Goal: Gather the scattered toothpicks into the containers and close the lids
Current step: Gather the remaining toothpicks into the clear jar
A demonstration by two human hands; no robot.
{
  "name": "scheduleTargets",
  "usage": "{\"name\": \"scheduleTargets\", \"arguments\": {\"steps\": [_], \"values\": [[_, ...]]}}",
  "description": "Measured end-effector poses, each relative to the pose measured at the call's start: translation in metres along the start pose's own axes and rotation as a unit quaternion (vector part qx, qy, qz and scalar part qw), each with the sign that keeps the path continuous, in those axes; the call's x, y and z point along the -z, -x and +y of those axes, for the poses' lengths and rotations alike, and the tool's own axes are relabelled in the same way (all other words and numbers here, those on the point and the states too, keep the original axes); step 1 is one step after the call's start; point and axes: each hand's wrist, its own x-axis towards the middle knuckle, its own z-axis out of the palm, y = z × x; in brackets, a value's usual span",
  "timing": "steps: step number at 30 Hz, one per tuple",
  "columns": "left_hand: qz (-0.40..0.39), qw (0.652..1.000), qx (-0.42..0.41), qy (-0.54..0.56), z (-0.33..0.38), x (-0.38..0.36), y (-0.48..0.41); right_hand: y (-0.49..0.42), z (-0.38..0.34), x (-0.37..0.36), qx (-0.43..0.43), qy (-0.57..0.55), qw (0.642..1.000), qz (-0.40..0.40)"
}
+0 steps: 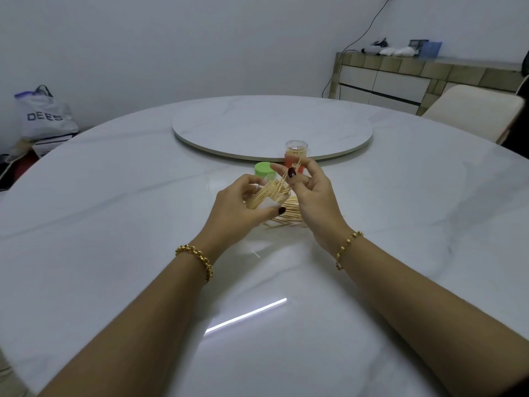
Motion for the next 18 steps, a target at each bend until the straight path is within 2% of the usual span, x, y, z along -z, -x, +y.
{"name": "scheduleTargets", "arguments": {"steps": [4,9,18], "values": [[0.002,1.000,0.001,-0.003,-0.002,0.001,-0.002,-0.001,0.001,0.003,0.045,0.030,0.998,0.013],[0.011,1.000,-0.001,-0.006,-0.003,0.002,-0.003,0.003,0.007,0.003,0.097,0.134,0.986,0.036],[0.045,0.999,0.012,0.002,-0.003,0.009,-0.004,0.021,0.013,-0.006,0.146,0.238,0.960,-0.012]]}}
